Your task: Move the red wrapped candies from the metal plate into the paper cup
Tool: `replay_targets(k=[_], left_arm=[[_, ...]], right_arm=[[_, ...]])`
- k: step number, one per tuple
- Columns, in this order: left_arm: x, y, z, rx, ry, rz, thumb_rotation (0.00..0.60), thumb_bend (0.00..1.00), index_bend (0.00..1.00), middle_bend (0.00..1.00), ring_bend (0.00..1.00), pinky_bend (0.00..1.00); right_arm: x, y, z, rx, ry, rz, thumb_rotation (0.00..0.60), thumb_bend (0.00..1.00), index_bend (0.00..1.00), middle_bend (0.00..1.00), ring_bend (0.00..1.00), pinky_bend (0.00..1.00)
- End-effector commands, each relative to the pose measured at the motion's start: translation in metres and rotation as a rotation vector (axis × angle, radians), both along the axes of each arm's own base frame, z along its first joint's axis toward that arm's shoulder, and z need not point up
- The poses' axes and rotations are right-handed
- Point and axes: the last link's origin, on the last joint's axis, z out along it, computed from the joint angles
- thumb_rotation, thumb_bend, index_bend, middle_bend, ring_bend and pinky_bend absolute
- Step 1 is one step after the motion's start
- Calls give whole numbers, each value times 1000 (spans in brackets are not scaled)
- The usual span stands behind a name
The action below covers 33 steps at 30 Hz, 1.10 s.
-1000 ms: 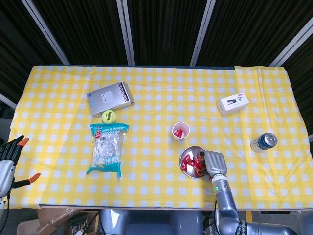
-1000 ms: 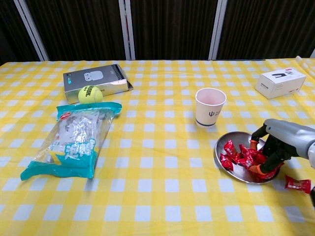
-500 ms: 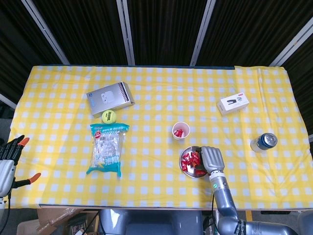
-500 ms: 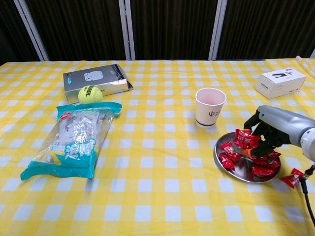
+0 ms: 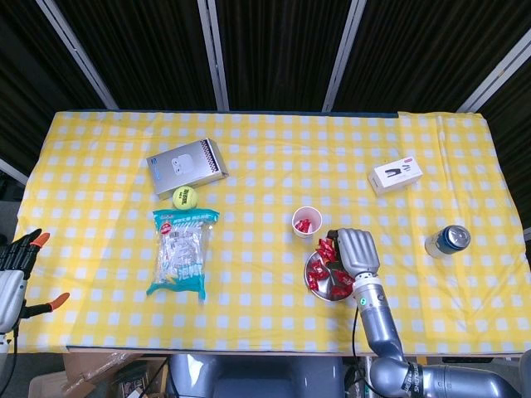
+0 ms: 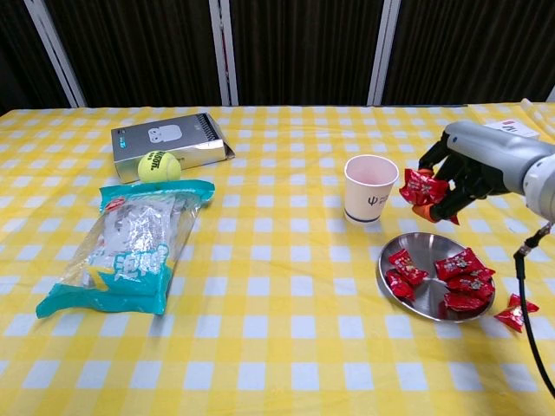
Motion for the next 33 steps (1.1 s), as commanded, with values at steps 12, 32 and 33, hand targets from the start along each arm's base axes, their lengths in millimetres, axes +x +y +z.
replay_targets(k=[12, 32, 33], left_arm=[[-3, 2, 1, -10, -17, 17, 600, 43, 0, 0, 0, 0], [-7, 1, 5, -15, -30, 50, 600, 43, 0, 0, 0, 0], [-7, 1, 5, -15, -30, 52, 600, 43, 0, 0, 0, 0]], right_arm=[[40, -48, 4, -13, -8, 22, 600, 501, 686, 797, 866, 967], [44, -73, -22, 28, 5, 17, 600, 502, 629, 797, 867, 966], [43, -73, -22, 29, 6, 17, 600, 502, 621, 797, 867, 966]])
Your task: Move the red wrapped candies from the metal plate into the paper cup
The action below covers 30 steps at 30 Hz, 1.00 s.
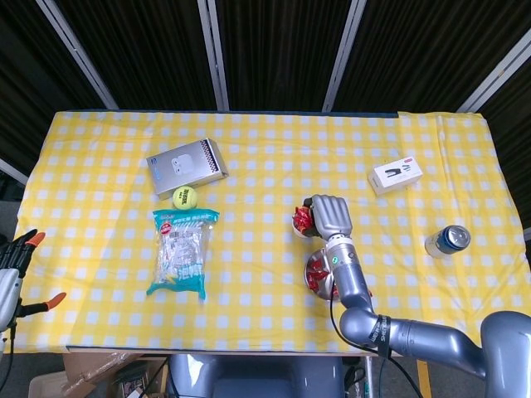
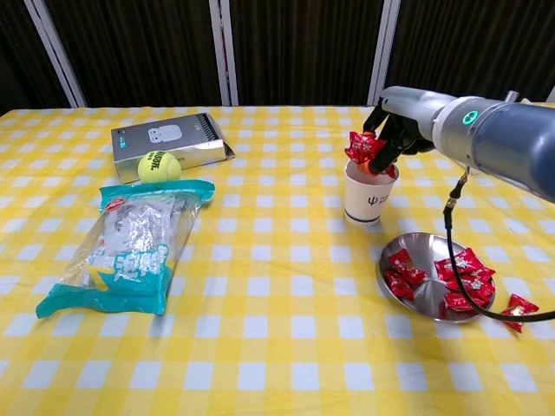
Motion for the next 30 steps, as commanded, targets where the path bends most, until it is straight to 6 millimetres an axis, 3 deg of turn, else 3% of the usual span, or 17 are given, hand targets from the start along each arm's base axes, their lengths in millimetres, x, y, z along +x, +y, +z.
replay_targets(k=[1, 30], left_arm=[[-1, -1, 0, 0, 1, 2, 600, 43, 0, 0, 0, 0], [0, 0, 0, 2, 5, -3, 600, 43, 0, 0, 0, 0]], right_arm=[[-1, 1, -1, 2, 0, 0, 600, 502, 615, 797, 867, 967], [-6, 0, -3, 2, -6, -5, 600, 467, 402, 796, 866, 966]])
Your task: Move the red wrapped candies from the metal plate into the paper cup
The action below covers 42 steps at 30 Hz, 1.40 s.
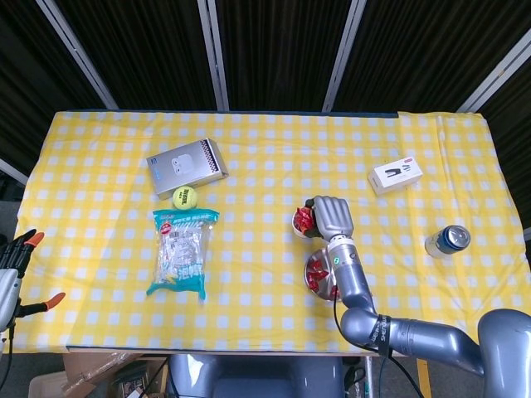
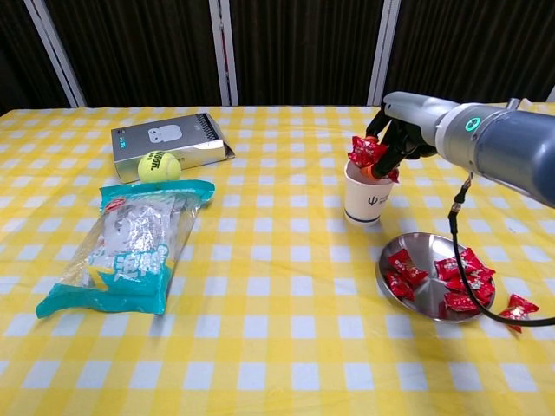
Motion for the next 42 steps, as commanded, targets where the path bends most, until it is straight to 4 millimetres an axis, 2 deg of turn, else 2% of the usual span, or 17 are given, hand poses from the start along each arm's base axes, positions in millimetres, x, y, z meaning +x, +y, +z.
replay_targets(k=[1, 6, 10, 27, 36, 42], left_arm=[[0, 0, 0, -1, 0, -1, 600, 43, 0, 0, 0, 0], [0, 0, 0, 0, 0, -1, 600, 43, 0, 0, 0, 0], [-1, 0, 0, 0, -1, -1, 600, 43, 0, 0, 0, 0], [2, 1, -1, -1, -1, -4, 600, 43, 0, 0, 0, 0], [1, 1, -1, -2, 3, 1, 600, 43, 0, 0, 0, 0], [0, 1, -1, -3, 2, 2, 600, 43, 0, 0, 0, 0]], right_arm=[[-1, 1, -1, 3, 0, -1, 600, 460, 399, 797, 866, 966], [-2, 1, -3, 8, -2, -3, 600, 369, 347, 797, 866, 965], [0, 1, -2, 2, -8, 1, 600, 348, 289, 797, 866, 967], [-2, -1, 3, -16, -12, -1, 600, 346, 280, 797, 866, 966], [2, -8, 4, -49, -19, 18, 600, 268, 280, 793, 848, 966], [2, -12, 2, -61, -24, 20, 600, 247, 279, 738, 795, 952]])
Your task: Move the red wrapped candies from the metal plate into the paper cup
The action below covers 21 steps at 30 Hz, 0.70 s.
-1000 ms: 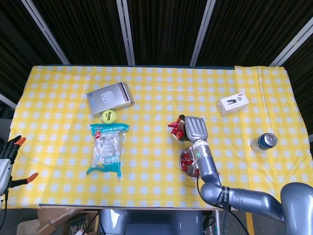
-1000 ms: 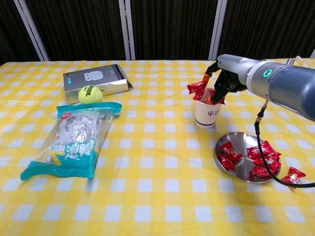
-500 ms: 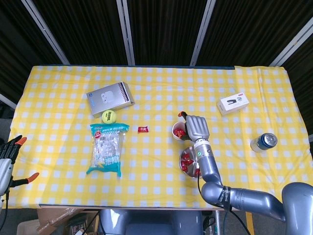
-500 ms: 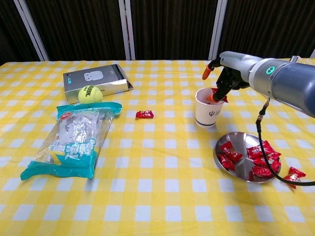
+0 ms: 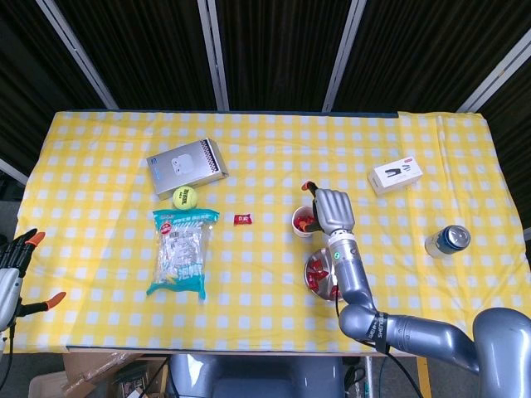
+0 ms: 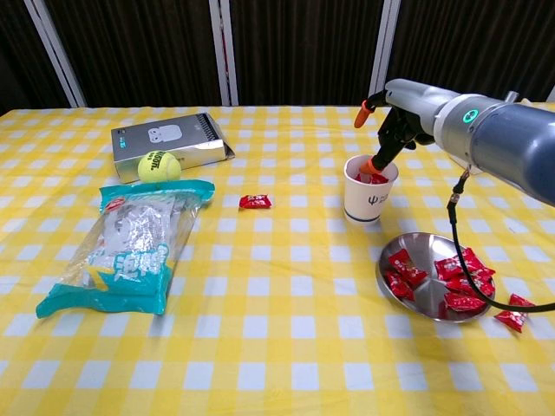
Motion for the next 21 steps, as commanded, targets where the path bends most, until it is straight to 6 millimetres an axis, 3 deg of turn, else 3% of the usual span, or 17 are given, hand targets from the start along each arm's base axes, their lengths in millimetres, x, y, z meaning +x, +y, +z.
replay_targets(k=[1, 10, 15, 21], left_arm=[[0, 0, 0, -1, -1, 0, 600, 43, 0, 0, 0, 0], [-1, 0, 0, -1, -1, 1, 600, 43, 0, 0, 0, 0], [0, 0, 0, 3, 2, -3, 600, 43, 0, 0, 0, 0], [0, -1, 1, 10, 8, -7, 600, 43, 0, 0, 0, 0]], right_arm=[[1, -1, -1, -3, -6, 0, 600, 247, 279, 734, 792, 952], [4, 7, 6, -9, -2, 35, 600, 247, 280, 715, 772, 941], [2, 19, 16, -13, 20, 64, 600, 245, 280, 643, 689, 841], [-11, 44, 44, -51, 59, 102, 600, 246, 280, 592, 624, 745]])
